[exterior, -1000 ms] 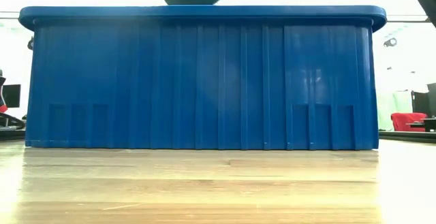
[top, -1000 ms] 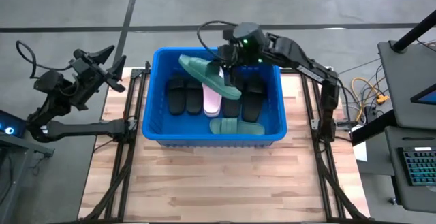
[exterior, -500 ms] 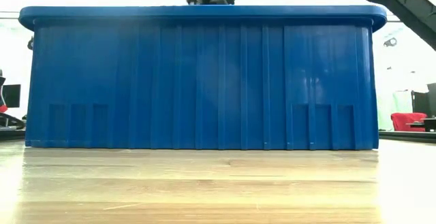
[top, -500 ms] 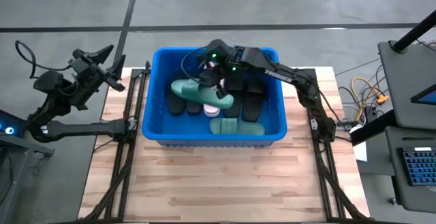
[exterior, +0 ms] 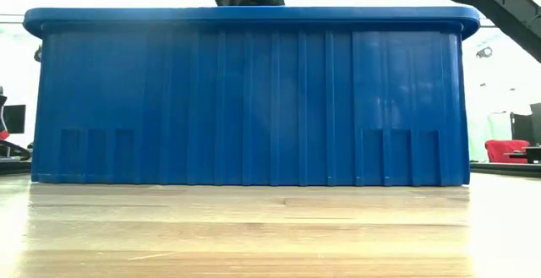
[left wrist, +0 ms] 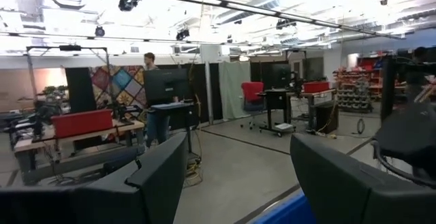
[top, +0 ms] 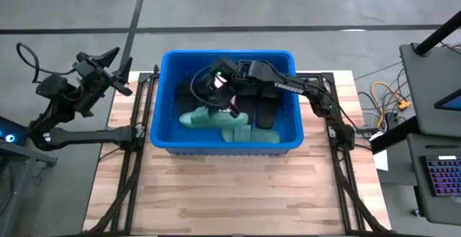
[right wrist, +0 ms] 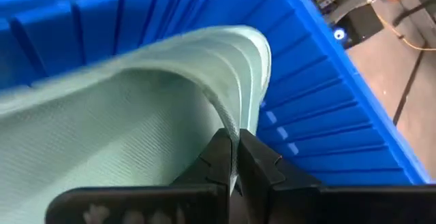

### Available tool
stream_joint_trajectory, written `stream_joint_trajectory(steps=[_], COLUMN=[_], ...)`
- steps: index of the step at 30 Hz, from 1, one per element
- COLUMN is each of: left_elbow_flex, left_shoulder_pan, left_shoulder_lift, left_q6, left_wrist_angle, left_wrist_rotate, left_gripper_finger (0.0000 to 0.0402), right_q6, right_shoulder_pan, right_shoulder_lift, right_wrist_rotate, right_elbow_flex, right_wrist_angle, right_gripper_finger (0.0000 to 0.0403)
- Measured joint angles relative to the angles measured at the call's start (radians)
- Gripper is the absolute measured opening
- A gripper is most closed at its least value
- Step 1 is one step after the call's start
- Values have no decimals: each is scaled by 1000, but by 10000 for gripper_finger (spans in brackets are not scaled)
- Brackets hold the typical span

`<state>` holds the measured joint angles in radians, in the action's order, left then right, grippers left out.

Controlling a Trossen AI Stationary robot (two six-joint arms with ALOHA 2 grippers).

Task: Pick and place slides into bin
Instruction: Put the green slide into the blue bin

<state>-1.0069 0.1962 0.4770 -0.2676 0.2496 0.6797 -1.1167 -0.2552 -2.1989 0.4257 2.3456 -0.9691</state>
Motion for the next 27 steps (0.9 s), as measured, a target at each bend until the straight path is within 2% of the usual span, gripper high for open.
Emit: stream_joint_trajectory(steps=[11,19,27], left_elbow_flex=[0,0,0], left_shoulder_pan=[0,0,0], left_shoulder_lift=[4,6,6], left_q6=[1,2,3], left_wrist_angle=[-2,-1,-3], left_wrist_rotate=[15,23,35], left_gripper_finger=[244,244,244], right_q6=[-143,-153,-148], right_shoulder_pan=[14,53,85], right_shoulder_lift=[-116,-128,-215], right_wrist_rotate=[-29,-31,-44], right_elbow_flex=[-1,1,-2], right_wrist_angle=[36,108,231], right_gripper_finger=[8,8,8])
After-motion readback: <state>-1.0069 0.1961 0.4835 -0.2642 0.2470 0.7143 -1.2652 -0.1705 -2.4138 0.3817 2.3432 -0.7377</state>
